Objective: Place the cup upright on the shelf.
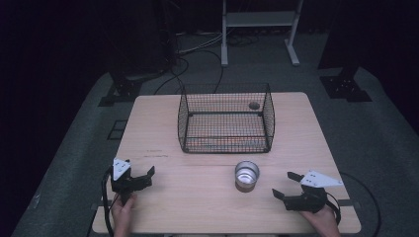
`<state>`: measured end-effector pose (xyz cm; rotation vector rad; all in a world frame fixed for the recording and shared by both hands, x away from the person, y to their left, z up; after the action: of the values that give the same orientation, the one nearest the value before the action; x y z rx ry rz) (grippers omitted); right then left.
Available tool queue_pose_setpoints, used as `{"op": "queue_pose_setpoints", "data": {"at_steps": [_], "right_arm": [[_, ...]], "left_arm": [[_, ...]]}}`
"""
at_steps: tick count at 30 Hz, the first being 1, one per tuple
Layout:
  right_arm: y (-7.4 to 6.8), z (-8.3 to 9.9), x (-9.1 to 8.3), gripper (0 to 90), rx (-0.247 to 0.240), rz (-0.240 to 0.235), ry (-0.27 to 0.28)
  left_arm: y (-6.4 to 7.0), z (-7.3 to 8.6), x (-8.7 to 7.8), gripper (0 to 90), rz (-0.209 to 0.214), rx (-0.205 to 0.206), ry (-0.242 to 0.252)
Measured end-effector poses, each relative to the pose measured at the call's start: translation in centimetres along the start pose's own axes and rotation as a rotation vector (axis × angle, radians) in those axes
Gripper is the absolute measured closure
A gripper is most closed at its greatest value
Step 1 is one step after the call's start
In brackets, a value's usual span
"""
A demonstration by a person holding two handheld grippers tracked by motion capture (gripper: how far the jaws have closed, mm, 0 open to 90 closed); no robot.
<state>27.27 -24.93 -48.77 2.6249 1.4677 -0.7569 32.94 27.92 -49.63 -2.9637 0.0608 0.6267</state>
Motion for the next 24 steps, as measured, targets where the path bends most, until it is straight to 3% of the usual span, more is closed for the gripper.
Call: {"op": "queue_pose_setpoints", "data": {"at_steps": [10, 24], "right_arm": [[-1.0, -0.3, 0.9, 12.7, -0.039, -0.024, -0.024], [-1.6, -0.7, 1.8, 11.4, -0.046, -0.063, -0.044]], "left_arm": [[0.0, 0.0, 0.0, 0.0, 0.001, 0.001, 0.001], [0.0, 0.0, 0.0, 0.0, 0.000, 0.004, 0.001]]}}
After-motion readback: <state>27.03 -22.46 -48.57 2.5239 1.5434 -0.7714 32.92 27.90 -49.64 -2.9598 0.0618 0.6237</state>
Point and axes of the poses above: each handheld gripper's, and its own axes: x roughly forward along the jaws, z roughly out of its underside, y roughly to its right, the point moved 3 cm from there along x, roughly forward along the jaws, and after that the axes turned 15 degrees about -z, right-handed, at the moved point
